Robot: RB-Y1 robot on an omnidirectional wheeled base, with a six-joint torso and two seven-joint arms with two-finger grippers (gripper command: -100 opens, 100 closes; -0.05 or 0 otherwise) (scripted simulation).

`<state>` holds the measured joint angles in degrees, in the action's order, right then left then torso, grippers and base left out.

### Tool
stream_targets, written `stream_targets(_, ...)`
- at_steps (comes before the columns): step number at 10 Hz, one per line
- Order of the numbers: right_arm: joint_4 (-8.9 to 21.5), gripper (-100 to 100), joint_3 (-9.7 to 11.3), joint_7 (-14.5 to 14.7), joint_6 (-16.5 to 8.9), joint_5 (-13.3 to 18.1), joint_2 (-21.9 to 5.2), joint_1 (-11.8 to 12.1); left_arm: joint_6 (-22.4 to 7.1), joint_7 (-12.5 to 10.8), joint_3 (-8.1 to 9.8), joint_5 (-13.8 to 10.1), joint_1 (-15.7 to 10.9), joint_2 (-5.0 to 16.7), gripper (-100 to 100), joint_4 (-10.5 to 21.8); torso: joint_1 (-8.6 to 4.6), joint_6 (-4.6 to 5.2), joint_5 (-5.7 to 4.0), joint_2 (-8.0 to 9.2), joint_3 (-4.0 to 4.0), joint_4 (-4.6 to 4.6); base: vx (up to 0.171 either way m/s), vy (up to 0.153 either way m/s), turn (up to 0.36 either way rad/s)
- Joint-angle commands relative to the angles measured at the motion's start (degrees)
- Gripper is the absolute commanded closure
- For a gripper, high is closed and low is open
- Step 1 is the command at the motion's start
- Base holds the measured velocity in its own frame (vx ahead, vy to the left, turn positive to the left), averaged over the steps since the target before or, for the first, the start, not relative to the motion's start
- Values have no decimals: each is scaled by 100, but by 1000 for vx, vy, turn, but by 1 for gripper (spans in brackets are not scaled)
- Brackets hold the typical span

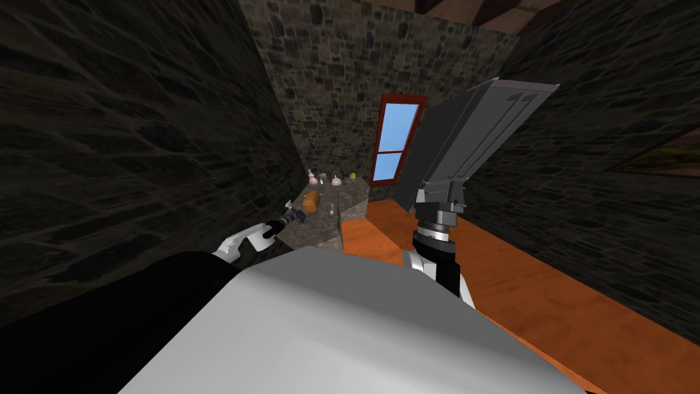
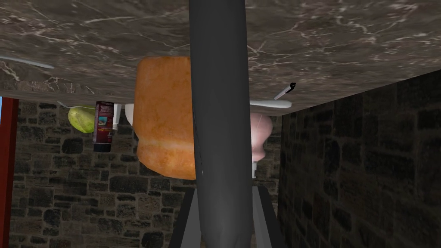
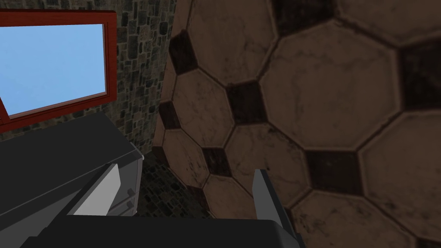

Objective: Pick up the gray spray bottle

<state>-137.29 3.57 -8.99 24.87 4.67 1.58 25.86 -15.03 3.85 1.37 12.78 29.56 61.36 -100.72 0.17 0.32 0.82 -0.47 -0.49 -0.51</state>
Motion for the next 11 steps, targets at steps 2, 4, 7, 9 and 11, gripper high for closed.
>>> stream_targets(2,0,0,0,0,0,0,0,0,-230,423,369,-261,482,-151,100,-463,1,1,-4,-5,-1,2,32,39,-44)
stream_targets(4,0,0,0,0,0,0,0,0,-433,685,636,-500,755,-314,100,-776,-5,3,-4,-2,-1,0,11,33,-30)
stream_targets(7,0,0,0,0,0,0,0,0,-637,1088,979,-740,1186,-477,100,-1259,-8,2,-8,0,1,1,15,38,-34)
stream_targets(9,0,0,0,0,0,0,0,0,-637,1233,1056,-740,1385,-477,100,-1474,-4,2,-10,-2,0,1,16,33,-14)
stream_targets(11,0,0,0,0,0,0,0,0,-622,1214,1040,-724,1339,-489,0,-1409,-17,8,-12,-1,0,0,1,3,4)
